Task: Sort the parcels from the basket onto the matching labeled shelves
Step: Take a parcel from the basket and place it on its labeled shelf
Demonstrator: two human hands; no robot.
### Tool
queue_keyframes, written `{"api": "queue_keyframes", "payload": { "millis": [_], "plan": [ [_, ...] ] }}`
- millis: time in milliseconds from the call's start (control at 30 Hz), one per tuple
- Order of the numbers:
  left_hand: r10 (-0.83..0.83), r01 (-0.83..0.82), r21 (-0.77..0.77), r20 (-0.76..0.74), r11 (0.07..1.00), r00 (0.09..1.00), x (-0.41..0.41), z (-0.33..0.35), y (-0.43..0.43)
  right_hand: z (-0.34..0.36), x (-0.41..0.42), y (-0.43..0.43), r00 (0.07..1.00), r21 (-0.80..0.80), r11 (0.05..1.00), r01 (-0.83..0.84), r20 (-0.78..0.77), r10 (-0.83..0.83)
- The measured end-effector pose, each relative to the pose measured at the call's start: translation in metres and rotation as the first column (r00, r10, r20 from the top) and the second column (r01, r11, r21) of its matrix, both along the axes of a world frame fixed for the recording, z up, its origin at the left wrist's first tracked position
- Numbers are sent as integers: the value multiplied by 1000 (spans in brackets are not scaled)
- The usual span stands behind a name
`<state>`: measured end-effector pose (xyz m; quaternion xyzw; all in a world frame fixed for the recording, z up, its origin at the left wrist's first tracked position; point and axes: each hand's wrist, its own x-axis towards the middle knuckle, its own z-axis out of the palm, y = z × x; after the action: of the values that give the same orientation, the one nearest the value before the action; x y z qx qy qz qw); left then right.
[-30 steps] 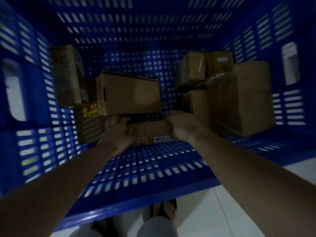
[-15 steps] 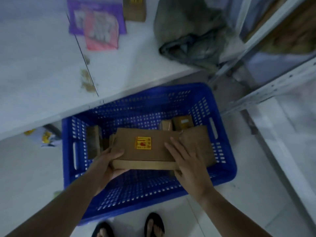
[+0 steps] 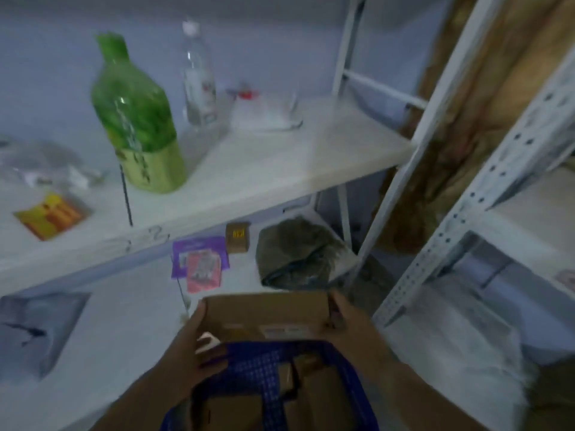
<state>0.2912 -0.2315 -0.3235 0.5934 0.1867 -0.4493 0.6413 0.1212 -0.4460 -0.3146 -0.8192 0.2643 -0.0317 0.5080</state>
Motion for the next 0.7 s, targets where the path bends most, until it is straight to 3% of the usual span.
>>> {"api": "queue_keyframes", "payload": {
  "millis": [67, 200, 300, 500, 567, 633, 700],
  "plan": [
    [-125, 115, 52, 233, 992, 964, 5, 37, -4, 46, 1, -13, 994, 177, 981, 73, 67, -87],
    [-203, 300, -133, 483, 944, 852, -5, 117, -13, 141, -25, -16, 976, 310, 935, 172, 74, -204],
    [-188, 378, -256, 550, 890, 814, -20, 173, -15, 196, -41, -4, 967, 298, 932, 206, 87, -242],
    [38, 259, -508, 503, 822, 864, -39, 289, -5, 304, -61, 30, 912, 388, 907, 163, 292, -289],
    [-45, 347, -505, 517, 790, 855, -53, 325, -4, 331, -66, 44, 893, 472, 876, 99, 345, -287],
    [-216, 539, -447, 591, 714, 777, -77, 361, -6, 355, -69, 66, 864, 541, 841, 23, 412, -289],
    [-251, 627, -419, 662, 657, 706, -104, 390, -10, 375, -71, 89, 831, 561, 828, 17, 453, -323]
  ]
}}
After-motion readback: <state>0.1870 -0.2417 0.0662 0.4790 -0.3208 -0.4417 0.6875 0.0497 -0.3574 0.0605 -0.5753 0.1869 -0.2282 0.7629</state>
